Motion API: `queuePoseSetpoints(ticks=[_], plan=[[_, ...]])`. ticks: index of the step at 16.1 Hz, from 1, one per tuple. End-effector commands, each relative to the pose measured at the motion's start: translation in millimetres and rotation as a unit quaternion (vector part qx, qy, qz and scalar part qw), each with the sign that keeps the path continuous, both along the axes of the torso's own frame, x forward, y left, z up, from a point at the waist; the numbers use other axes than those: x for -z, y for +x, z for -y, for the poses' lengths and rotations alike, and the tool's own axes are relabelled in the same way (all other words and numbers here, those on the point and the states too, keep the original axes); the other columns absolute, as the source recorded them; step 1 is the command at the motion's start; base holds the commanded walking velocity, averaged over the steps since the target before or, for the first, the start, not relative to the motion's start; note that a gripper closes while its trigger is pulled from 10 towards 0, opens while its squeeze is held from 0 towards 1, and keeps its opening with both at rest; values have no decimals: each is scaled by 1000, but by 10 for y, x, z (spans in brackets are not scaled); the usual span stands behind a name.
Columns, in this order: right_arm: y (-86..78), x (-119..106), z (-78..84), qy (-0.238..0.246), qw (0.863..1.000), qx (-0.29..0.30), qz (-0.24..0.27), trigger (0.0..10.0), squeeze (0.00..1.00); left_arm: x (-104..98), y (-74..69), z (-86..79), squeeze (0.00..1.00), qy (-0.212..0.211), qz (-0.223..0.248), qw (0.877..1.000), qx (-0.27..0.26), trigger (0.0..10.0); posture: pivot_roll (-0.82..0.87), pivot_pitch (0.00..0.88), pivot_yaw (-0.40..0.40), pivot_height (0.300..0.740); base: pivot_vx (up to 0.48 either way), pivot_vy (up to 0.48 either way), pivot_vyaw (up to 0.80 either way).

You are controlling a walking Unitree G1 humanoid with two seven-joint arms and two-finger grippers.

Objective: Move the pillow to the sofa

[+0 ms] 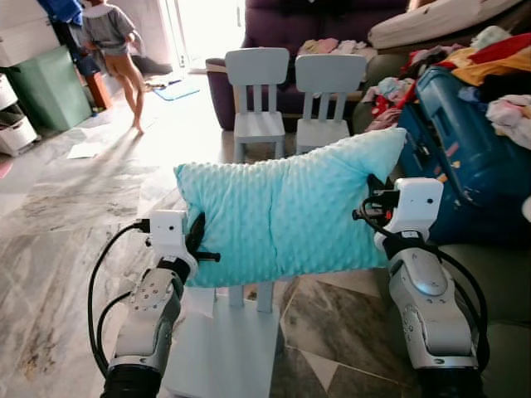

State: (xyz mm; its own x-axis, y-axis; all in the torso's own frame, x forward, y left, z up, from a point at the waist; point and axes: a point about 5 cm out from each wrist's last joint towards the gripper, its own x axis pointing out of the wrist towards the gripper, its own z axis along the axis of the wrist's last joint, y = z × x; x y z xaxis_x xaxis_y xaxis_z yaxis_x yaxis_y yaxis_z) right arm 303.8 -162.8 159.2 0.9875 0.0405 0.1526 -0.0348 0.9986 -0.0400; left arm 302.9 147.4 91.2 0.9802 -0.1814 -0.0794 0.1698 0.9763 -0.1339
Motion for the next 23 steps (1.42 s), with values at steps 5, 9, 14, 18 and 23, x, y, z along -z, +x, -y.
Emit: queuePoseSetpoints(ticks=[5,9,14,18,23], plan=[[8,-46,-12,-8,1000,-5,2,10000,0,-37,-8,28,0,-7,3,1000,9,10000,-191,0,19,740,0,0,0],[13,-41,-16,-10,1000,-7,-1,10000,0,-30,-13,32,0,-12,0,1000,8,10000,-190,0,18,740,0,0,0],[6,-28,-15,-9,1000,-6,-5,10000,0,-20,-12,36,0,-16,-5,1000,10,10000,-194,0,19,740,0,0,0],[6,-21,-17,-7,1000,-7,-6,10000,0,-15,-14,34,0,-16,-7,1000,9,10000,-192,0,20,740,-192,0,0],[2,-16,-11,-7,1000,-6,-8,10000,0,-11,-18,29,0,-18,-9,1000,10,10000,-193,0,21,740,-301,0,0]])
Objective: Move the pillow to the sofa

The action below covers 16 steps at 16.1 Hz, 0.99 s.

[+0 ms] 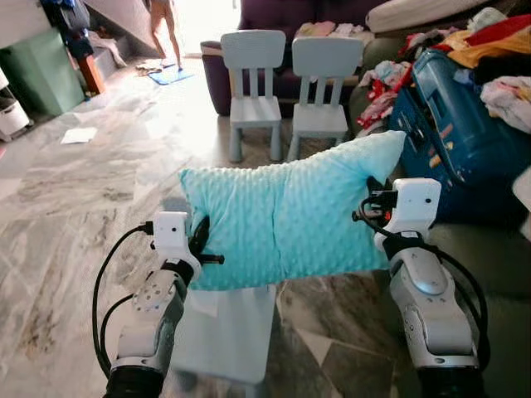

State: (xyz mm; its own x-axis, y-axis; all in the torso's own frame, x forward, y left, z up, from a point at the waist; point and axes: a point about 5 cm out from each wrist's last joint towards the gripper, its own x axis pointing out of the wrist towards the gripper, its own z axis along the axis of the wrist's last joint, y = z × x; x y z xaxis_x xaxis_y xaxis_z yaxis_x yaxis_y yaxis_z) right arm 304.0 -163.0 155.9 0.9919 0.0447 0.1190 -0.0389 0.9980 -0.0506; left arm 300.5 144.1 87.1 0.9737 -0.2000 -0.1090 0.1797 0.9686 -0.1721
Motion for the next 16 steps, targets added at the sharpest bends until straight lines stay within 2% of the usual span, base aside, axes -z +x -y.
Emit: queuePoseSetpoints(ticks=[1,16], plan=[[0,-47,-14,0,1000,-5,9,10000,0,-50,7,-3,0,-2,9,1000,2,10000,-193,0,21,740,-307,0,0],[-5,-40,-15,-1,1000,-7,5,10000,0,-38,8,19,0,-6,4,1000,4,10000,-197,0,21,740,-288,0,0]])
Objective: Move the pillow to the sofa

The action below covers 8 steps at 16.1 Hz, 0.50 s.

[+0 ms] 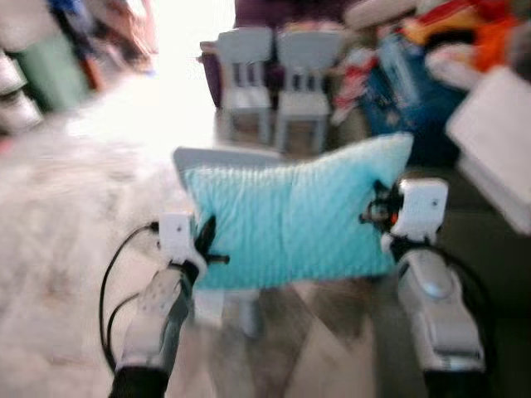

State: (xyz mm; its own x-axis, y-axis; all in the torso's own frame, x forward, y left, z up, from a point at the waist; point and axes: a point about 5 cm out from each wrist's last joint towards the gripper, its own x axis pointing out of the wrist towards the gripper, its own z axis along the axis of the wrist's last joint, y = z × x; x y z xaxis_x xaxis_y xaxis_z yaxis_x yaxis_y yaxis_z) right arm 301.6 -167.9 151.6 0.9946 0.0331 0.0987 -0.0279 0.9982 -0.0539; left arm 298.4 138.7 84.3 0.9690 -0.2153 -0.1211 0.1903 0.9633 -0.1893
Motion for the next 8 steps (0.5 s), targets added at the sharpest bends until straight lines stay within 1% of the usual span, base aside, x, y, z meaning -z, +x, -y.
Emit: queuePoseSetpoints(ticks=[1,4,6,8], plan=[[20,-81,-67,1,1000,-14,14,10000,0,-64,30,-35,0,2,11,1000,-3,10000,-197,0,21,740,0,0,0],[17,-74,-72,0,1000,-16,13,10000,0,-68,39,-39,0,2,12,1000,-4,10000,-200,0,22,740,0,0,0],[20,-69,-77,-1,1000,-17,8,10000,0,-92,62,-47,0,4,16,1000,-8,10000,-201,0,21,740,0,0,-519],[21,-59,-80,2,1000,-16,4,10000,0,-103,74,-60,0,4,17,1000,-10,10000,-201,0,22,740,0,0,-800]])
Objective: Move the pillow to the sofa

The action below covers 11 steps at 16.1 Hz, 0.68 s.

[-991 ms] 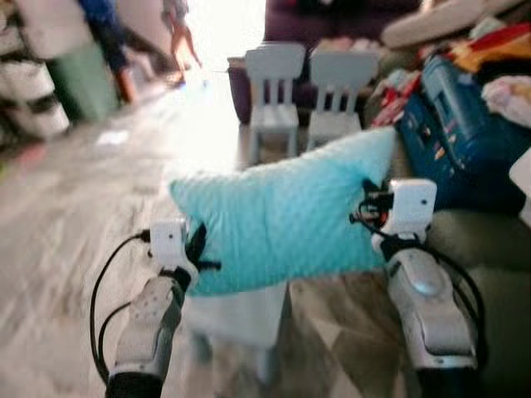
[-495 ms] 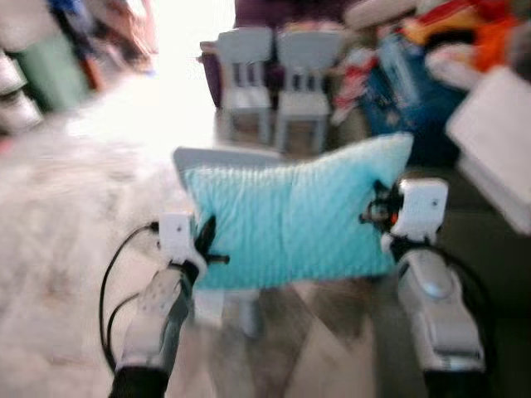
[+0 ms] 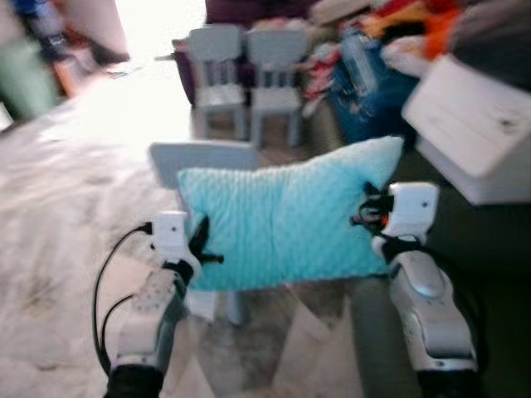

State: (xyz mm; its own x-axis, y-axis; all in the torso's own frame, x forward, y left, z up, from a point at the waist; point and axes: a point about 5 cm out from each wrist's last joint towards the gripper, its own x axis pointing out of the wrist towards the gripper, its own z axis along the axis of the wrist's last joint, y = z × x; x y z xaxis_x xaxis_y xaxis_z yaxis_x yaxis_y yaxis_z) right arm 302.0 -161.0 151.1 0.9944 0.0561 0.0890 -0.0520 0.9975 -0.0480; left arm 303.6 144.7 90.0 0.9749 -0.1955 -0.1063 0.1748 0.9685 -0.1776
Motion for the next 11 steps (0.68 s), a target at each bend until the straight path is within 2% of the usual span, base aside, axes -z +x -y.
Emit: queuePoseSetpoints(ticks=[1,8,11], plan=[[18,-64,-14,-1,1000,-4,9,10000,0,-52,28,-8,0,0,9,1000,-3,10000,-201,0,23,740,0,0,-800],[7,-52,-22,-5,1000,-8,8,10000,0,-60,62,-60,0,11,8,1000,-14,10000,-201,1,26,740,0,0,-800],[6,-45,37,-9,1000,-3,6,10000,0,-69,83,-111,0,19,10,999,-25,10000,-201,3,29,740,0,0,-800]])
